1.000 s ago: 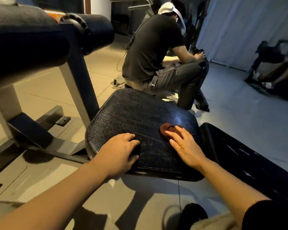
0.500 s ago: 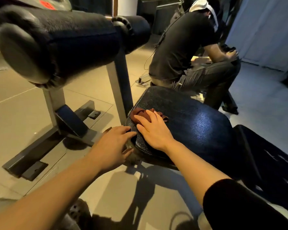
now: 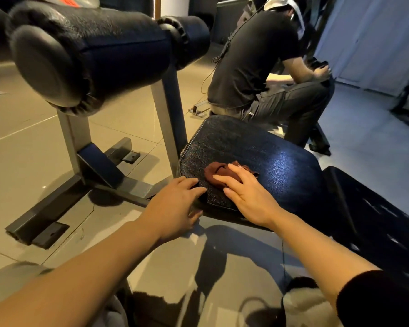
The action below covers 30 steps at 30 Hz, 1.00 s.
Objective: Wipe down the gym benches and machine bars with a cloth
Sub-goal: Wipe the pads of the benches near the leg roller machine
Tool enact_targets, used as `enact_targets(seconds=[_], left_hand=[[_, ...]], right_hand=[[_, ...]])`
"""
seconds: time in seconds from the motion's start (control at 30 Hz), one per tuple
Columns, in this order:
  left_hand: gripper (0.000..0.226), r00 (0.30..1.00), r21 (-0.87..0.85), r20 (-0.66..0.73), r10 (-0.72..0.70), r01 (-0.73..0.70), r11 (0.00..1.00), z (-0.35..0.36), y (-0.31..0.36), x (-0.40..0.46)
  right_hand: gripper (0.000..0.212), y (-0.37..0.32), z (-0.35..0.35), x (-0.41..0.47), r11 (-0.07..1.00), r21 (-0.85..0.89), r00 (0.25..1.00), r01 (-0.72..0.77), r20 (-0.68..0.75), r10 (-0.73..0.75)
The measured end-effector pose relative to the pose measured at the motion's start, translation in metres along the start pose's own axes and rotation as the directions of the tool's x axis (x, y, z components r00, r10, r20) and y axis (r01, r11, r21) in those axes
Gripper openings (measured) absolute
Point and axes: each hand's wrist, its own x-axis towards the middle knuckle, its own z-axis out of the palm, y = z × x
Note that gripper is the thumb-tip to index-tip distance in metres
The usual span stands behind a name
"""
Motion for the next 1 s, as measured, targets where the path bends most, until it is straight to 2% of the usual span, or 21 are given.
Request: enact_targets(seconds=[0.17,0.3,0.57,0.77,0.9,1.0], left_hand=[[0.058,0.999,-0.012,-0.022,0.027,-0.027,1.000,0.006,0.002,-0.005],[0.066,1.000,-0.016,-0.013,0.008,-0.008,1.000,0.010,-0.003,-0.014],[0.084,0.998,0.008,0.068,-0.013,0.013,1.000,0.018,-0.019,-0.034],[0.087,0.992,-0.049,0.011,-0.125,0.126,0.991,0.012,-0.031,-0.040],[0.086,0.991,-0.049,-0.006,-0.133,0.132,0.990,0.007,-0.031,-0.045],[0.081,0.996,-0.048,-0.012,-0.089,0.088,0.995,0.005,-0.020,-0.044]], right_hand=[[0.039,0.049,-0.017,-0.053,0.973,-0.004,0.971,-0.231,-0.055,0.231],[0.040,0.041,-0.014,-0.064,0.944,-0.021,0.939,-0.328,-0.120,0.323],[0.047,-0.031,0.011,-0.038,0.987,-0.114,0.987,-0.117,-0.125,0.103],[0.048,-0.075,0.021,0.001,0.986,-0.164,0.998,-0.037,-0.049,0.029],[0.044,-0.089,0.026,0.020,0.993,-0.120,0.999,0.008,-0.030,-0.011],[0.042,-0.079,0.025,0.009,0.997,-0.065,0.998,0.036,-0.056,-0.040]])
